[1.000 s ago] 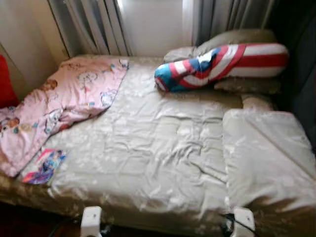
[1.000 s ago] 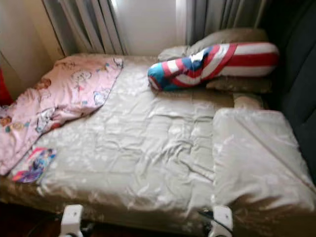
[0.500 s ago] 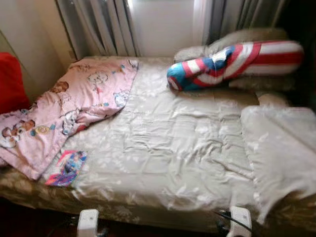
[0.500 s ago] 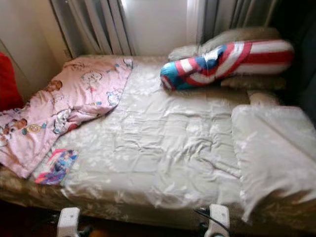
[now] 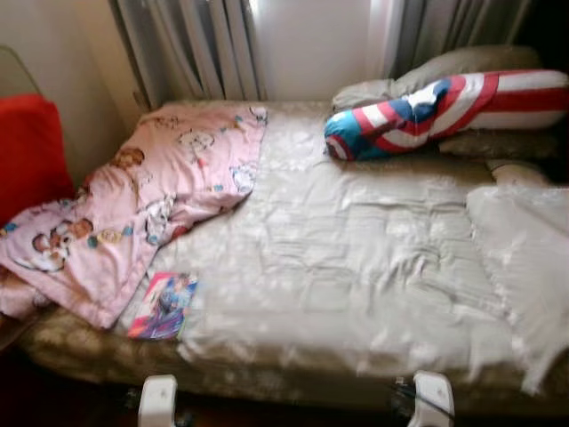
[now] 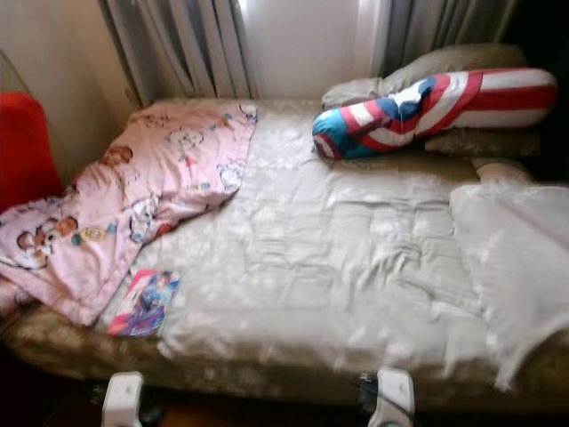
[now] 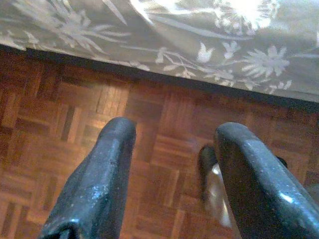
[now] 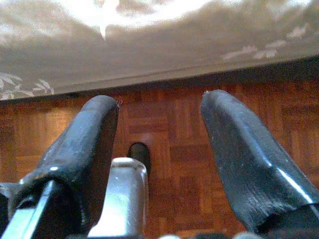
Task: Clean up the room
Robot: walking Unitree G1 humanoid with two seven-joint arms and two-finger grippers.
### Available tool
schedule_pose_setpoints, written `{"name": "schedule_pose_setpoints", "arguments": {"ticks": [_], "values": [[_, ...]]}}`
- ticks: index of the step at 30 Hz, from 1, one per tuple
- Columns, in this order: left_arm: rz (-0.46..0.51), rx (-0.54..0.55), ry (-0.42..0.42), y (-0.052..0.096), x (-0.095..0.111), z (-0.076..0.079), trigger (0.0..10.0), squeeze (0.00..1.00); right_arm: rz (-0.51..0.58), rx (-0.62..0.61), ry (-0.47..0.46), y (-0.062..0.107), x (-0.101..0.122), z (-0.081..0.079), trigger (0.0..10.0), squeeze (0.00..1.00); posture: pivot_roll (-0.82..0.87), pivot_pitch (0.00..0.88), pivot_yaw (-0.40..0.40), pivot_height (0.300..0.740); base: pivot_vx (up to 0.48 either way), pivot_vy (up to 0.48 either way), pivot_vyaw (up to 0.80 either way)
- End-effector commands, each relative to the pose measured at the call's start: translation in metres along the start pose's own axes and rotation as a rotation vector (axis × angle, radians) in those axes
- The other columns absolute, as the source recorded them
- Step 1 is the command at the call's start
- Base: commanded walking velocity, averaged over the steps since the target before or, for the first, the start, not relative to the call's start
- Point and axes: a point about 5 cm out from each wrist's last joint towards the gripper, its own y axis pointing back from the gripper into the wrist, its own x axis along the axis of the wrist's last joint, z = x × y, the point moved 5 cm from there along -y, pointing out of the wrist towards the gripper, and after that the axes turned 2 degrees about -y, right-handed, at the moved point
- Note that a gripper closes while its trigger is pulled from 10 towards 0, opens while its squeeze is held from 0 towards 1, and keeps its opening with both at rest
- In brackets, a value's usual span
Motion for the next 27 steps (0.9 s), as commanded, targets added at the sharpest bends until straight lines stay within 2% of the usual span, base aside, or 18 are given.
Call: {"name": "schedule_pose_setpoints", "arguments": {"ticks": [1,27], "values": [[-0.001,0.016,-0.016,0.0004,0.0018,-0.0083,10.0,0.0,0.007,0.025,0.004,-0.0017,0.0044,-0.0112,10.0,0.0,-0.03,0.006,0.035,0.74,0.0,0.48,0.0],[0.007,0.021,0.001,-0.0002,0.0042,-0.0078,10.0,0.0,0.003,0.042,0.04,-0.002,0.0053,-0.0116,10.0,0.0,-0.02,0.0,0.014,0.74,0.0,0.48,0.0]]}}
